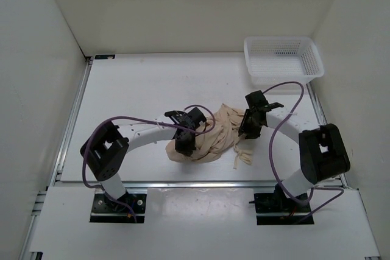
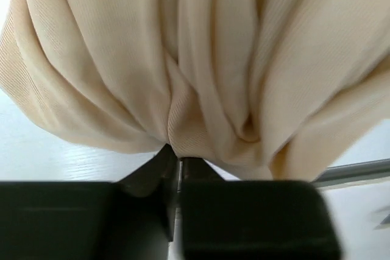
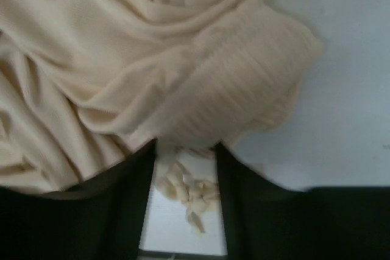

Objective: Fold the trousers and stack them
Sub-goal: Flatten the trousers out

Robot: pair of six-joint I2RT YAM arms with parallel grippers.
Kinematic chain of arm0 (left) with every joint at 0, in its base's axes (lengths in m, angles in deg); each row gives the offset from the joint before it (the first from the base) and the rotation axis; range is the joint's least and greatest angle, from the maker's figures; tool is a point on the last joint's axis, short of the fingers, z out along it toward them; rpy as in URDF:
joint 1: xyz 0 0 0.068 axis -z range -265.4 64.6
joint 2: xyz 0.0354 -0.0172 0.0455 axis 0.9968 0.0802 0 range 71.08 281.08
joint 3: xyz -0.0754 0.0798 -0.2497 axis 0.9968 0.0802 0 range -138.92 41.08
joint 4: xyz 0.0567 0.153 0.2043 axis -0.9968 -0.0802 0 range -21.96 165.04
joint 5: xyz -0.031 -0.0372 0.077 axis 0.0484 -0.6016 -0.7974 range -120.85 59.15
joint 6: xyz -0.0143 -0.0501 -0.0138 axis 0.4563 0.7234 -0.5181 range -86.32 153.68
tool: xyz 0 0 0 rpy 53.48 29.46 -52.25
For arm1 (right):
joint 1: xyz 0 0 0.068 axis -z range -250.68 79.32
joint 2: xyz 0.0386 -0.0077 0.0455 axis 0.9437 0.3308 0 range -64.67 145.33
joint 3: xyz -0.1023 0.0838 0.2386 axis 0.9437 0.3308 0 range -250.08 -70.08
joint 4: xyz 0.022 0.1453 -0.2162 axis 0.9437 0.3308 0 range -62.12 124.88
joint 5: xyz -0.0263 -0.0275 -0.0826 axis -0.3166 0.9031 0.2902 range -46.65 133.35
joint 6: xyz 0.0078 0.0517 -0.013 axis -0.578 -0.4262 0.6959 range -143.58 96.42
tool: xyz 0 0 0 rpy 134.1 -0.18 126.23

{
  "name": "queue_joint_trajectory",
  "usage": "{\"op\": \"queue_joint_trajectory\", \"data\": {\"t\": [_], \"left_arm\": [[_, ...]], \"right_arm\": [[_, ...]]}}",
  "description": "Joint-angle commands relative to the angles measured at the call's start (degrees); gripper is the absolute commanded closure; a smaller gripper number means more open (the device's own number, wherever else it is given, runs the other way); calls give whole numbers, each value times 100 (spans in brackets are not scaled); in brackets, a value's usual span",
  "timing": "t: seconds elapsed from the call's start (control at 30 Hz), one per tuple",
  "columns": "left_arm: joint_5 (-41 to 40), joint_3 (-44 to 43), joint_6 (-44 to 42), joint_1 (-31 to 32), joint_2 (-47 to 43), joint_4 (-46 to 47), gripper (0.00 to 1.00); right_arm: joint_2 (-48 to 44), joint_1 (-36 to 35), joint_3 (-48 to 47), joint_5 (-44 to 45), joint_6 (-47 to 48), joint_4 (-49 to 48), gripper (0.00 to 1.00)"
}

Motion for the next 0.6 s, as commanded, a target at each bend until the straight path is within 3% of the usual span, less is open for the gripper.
{"op": "queue_joint_trajectory", "data": {"t": [0.0,0.03,0.1,0.27,0.57], "left_arm": [[-248,-405,-34,-62,-112,89,89],[-249,-458,-121,-149,-225,2,89],[-458,-650,-261,-324,-375,-121,89],[-994,-1625,-780,-869,-1244,-1121,89],[-1101,-4807,-1501,-1960,-2808,-2352,89]], "right_arm": [[466,-14,-352,0,190,-407,62],[623,-67,-518,53,191,-407,82],[625,-67,-721,131,244,-241,99],[-102,-199,-1720,378,664,373,100],[-1536,-630,-4165,791,1412,1596,100]]}}
